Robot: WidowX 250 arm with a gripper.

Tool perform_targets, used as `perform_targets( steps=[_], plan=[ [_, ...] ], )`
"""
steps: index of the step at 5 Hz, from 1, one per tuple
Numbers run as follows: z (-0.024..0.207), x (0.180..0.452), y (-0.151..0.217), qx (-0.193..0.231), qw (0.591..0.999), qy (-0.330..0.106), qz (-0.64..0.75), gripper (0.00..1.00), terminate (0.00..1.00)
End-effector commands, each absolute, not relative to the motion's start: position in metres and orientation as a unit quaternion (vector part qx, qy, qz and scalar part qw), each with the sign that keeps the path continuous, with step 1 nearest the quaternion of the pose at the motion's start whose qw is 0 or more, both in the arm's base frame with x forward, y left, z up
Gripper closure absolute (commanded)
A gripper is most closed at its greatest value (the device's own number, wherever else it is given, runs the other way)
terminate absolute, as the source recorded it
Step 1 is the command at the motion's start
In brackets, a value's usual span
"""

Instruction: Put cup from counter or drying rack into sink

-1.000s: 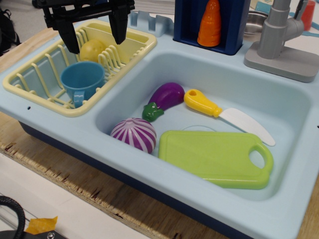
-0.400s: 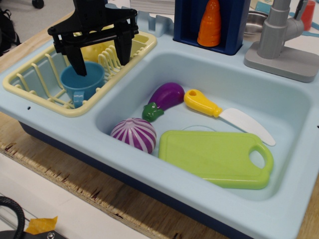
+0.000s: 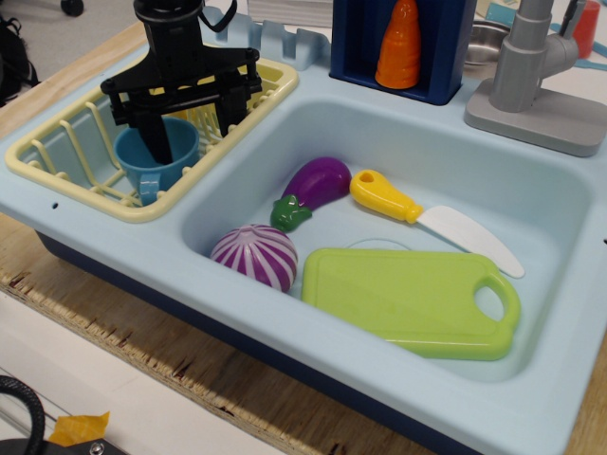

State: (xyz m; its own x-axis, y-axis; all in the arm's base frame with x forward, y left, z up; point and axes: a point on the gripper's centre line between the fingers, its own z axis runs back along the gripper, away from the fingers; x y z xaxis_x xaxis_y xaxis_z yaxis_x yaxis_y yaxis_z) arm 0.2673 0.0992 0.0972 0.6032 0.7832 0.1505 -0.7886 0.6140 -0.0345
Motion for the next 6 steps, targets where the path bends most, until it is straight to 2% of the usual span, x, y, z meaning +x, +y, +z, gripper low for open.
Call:
perform_targets(
  steps=[1,2,3,4,5,6],
  plan=[
    [0.104,0.265,0.105,0.020,0.888,-0.093,0.450,1.00,0.00],
    [0.121,0.264,0.105,0.034,0.888,-0.100,0.448,1.00,0.00],
    [0.159,0.266,0.103,0.055,0.888,-0.133,0.436,1.00,0.00],
    [0.189,0.267,0.084,0.058,0.889,-0.153,0.428,1.00,0.00],
    [0.197,0.267,0.050,0.033,0.900,-0.160,0.404,1.00,0.00],
    [0.186,0.258,0.005,-0.011,0.913,-0.146,0.382,1.00,0.00]
  ],
)
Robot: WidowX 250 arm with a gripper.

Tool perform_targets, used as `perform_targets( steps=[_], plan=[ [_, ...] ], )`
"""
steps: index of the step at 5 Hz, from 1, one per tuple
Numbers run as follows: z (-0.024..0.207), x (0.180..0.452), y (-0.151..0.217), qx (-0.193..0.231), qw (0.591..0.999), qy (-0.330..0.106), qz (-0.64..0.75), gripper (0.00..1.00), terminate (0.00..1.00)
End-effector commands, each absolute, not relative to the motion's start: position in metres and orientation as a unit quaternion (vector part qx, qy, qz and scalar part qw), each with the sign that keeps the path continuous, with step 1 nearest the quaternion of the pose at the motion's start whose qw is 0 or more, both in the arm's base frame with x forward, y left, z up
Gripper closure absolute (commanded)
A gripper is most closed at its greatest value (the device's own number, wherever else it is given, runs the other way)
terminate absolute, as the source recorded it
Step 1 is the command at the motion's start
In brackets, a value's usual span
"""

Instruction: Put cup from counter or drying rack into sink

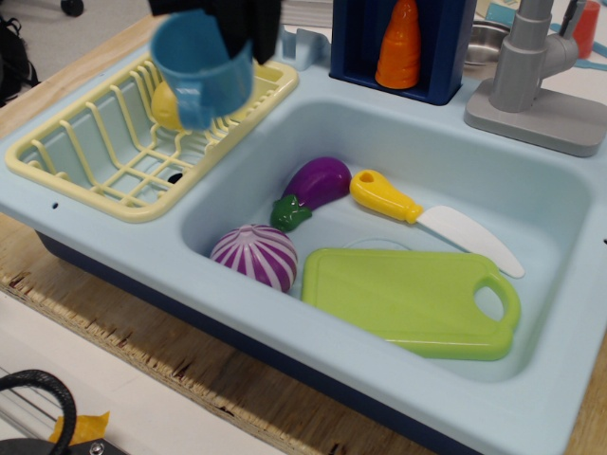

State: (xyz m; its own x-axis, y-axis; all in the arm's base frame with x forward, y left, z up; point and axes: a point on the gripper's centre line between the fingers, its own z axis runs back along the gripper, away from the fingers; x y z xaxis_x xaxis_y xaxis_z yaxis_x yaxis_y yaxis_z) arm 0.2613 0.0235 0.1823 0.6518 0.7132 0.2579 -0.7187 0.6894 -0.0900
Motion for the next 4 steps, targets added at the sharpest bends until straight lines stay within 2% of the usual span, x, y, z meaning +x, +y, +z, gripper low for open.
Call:
perform_targets(
  steps=[1,2,3,4],
  plan=[
    [0.168,0.251,-0.020,-0.037,0.921,-0.125,0.367,1.00,0.00],
    [0.148,0.249,-0.042,-0.046,0.932,-0.077,0.351,1.00,0.00],
    [0.148,0.249,-0.042,-0.046,0.932,-0.077,0.351,0.00,0.00],
    [0.148,0.249,-0.042,-0.046,0.932,-0.077,0.351,0.00,1.00]
  ],
)
